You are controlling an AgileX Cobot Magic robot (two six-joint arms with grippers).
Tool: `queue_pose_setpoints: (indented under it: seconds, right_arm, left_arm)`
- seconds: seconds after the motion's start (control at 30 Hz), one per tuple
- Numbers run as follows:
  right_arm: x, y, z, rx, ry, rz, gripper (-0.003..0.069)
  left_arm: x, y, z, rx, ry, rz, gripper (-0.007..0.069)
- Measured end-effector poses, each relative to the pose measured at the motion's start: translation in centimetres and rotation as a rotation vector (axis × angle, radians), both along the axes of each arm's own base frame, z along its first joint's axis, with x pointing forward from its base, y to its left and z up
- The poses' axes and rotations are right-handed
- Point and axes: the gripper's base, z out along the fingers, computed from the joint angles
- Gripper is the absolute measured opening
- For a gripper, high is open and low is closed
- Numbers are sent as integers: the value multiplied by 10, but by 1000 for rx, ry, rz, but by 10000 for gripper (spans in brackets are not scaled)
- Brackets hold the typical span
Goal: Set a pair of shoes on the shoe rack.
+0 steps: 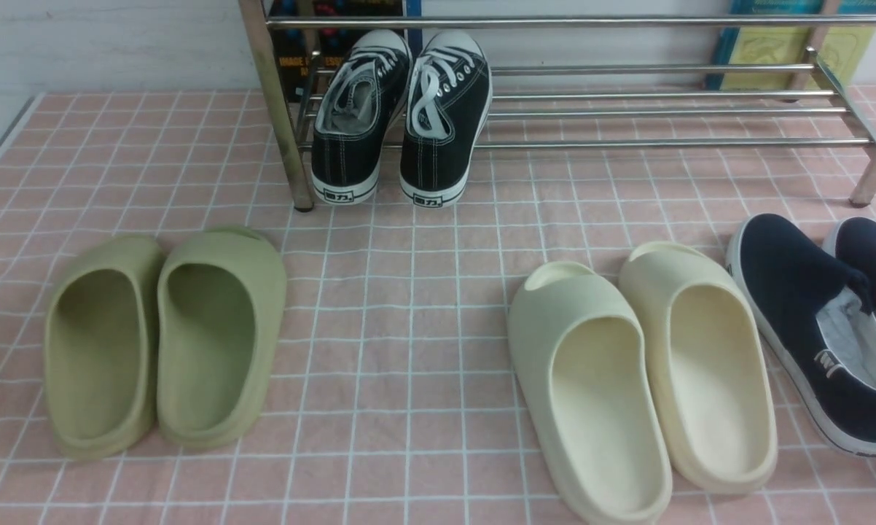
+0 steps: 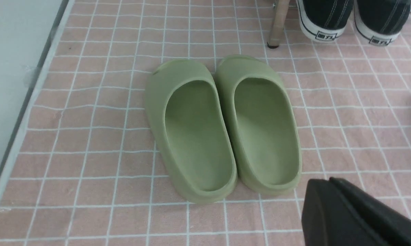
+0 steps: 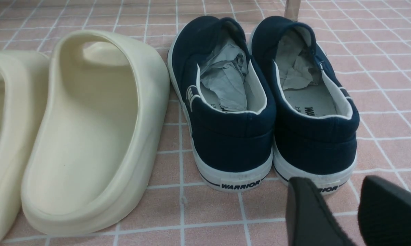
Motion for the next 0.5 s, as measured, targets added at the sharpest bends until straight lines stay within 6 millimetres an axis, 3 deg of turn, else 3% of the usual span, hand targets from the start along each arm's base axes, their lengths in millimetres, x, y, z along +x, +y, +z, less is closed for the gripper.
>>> queue_pose_setpoints:
  seconds: [0.1,0.23,0.5]
  right_arm:
    - [0,0,0,0,0,0,240]
    - [0,0,0,0,0,0,240]
    - [0,0,0,0,0,0,240]
  left_arm:
    - [4,-3,-8,8,-17,-20,8]
    - [10,-8,-40,-28,-130,-46,9]
    - [10,-6,-128,-124,-341,87,10]
